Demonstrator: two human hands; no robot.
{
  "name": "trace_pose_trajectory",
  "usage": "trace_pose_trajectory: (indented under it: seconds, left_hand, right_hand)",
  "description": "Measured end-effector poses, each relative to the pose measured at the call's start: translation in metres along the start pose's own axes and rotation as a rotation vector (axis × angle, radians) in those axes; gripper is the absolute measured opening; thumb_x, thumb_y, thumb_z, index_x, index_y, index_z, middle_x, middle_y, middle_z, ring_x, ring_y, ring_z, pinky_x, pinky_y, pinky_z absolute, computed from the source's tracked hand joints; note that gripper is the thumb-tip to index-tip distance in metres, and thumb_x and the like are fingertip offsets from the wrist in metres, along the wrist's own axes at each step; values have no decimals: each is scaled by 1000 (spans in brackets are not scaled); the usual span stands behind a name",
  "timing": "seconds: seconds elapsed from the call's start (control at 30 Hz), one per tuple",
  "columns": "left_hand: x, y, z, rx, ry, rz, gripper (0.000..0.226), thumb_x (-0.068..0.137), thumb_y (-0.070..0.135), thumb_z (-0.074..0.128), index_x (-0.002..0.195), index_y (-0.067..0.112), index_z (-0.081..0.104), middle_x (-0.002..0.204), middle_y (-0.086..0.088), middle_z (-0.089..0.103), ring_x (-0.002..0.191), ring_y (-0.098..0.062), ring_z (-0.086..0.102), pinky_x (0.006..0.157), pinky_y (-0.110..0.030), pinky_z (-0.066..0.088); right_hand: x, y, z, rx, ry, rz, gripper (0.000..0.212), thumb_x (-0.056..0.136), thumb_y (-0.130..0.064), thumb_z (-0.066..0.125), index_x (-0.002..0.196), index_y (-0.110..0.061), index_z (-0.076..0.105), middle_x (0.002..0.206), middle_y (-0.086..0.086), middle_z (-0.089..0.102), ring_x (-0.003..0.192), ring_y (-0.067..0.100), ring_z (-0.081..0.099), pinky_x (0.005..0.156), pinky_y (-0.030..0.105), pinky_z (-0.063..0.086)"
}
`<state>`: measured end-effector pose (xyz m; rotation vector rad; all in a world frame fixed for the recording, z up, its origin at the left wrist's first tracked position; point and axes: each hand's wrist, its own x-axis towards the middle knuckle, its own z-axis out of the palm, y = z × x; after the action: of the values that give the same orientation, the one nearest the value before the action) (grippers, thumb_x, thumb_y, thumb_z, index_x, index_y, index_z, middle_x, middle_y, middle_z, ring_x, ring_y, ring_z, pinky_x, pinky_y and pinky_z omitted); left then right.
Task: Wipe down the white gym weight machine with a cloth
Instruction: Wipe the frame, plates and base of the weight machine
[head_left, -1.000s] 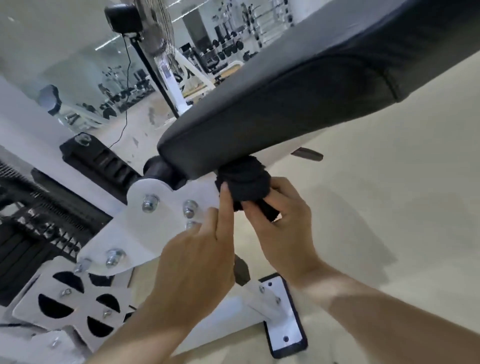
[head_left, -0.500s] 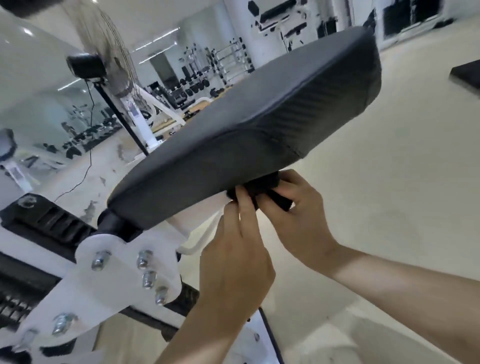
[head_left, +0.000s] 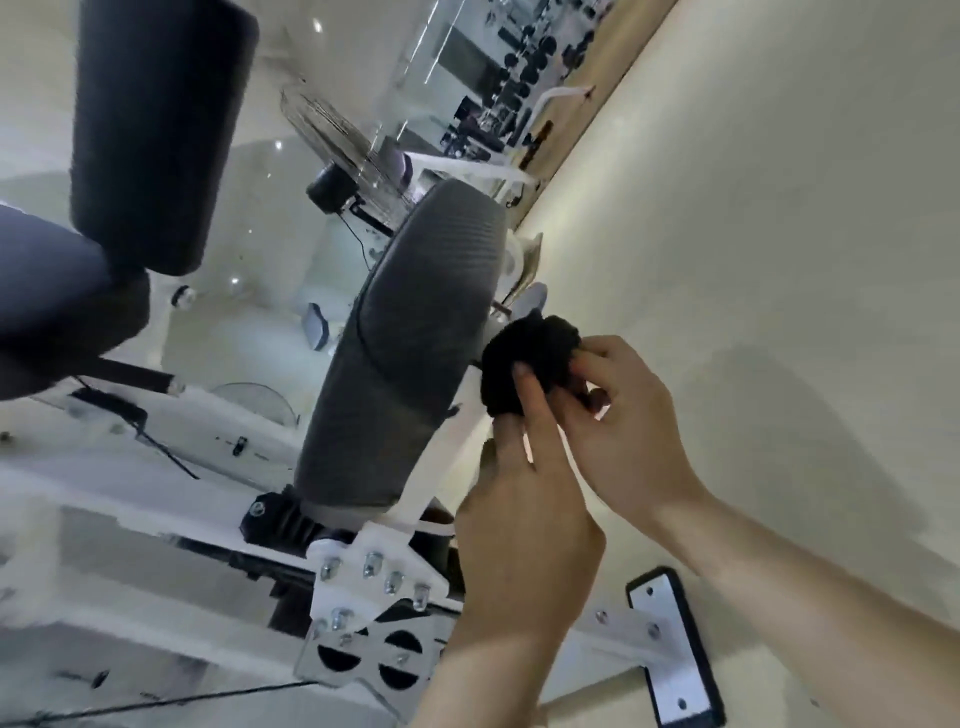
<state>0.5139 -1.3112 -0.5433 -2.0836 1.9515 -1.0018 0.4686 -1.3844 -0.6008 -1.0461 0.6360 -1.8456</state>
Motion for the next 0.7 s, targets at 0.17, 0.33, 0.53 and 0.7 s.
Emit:
trace_pose_trajectory:
  seconds: [0.17, 0.33, 0.53, 0.7]
  left_hand:
    - [6, 14, -6, 23, -8, -66, 98, 61, 15, 76, 147, 1, 30, 113, -9, 61, 82, -18, 67, 50, -25, 51]
    - [-2, 4, 9, 105, -89, -58, 110, 53, 9, 75, 150, 8, 22, 103, -5, 61, 80, -19, 63, 51, -25, 51]
    - [-3, -20, 19, 218, -188, -61, 113, 45, 6, 74, 150, 13, 31, 102, -2, 57, 84, -20, 59, 44, -26, 46]
    - [3, -13, 22, 102, -70, 4, 94, 57, -2, 57, 147, 6, 33, 112, -9, 55, 101, -27, 55, 73, -33, 54]
  right_hand:
    - [4, -6, -7, 325, -324, 91, 35, 101, -17, 48, 126, -40, 56, 109, -17, 69, 94, 1, 67, 82, 14, 50]
    - [-3, 12, 8, 349, -319, 254, 18, 101, -26, 49, 103, -36, 63, 90, -12, 74, 84, 3, 70, 74, 15, 51]
    - [-3, 25, 25, 426, -397, 572, 17, 95, -6, 54, 105, -15, 65, 94, 0, 73, 88, 19, 71, 75, 27, 55]
    - [20, 17, 2, 836, -269, 470, 26, 98, -13, 52, 112, -32, 62, 86, -1, 72, 80, 19, 73, 66, 26, 58]
